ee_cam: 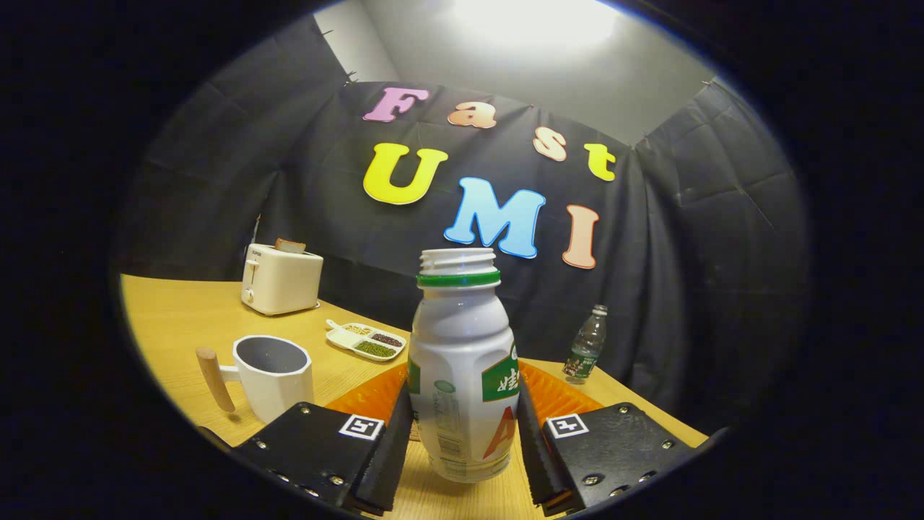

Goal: Take the bottle from table, then pour the juice into the cup, finally place the bottle on the coaster

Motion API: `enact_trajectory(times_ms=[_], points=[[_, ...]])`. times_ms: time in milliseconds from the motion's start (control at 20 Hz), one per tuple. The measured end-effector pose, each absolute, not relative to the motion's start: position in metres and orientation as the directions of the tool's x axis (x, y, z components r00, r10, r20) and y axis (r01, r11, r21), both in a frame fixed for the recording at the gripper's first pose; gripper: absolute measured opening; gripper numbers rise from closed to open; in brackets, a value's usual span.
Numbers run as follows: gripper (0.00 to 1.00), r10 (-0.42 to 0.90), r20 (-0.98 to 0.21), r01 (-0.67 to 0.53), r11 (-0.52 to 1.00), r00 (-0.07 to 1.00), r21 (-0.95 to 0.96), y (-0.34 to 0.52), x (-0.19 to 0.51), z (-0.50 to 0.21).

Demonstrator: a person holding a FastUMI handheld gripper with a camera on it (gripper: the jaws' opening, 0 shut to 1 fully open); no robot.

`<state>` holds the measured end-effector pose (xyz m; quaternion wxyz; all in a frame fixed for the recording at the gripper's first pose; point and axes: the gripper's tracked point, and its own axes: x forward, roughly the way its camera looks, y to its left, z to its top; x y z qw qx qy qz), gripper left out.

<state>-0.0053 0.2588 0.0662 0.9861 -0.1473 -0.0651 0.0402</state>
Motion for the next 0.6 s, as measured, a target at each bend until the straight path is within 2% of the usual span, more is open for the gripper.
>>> enact_trajectory(times_ms=[600], points=[[0.67,0.167,0.075,-0.115,0.883,0.983,-0.456,0.287,0.008,0.070]])
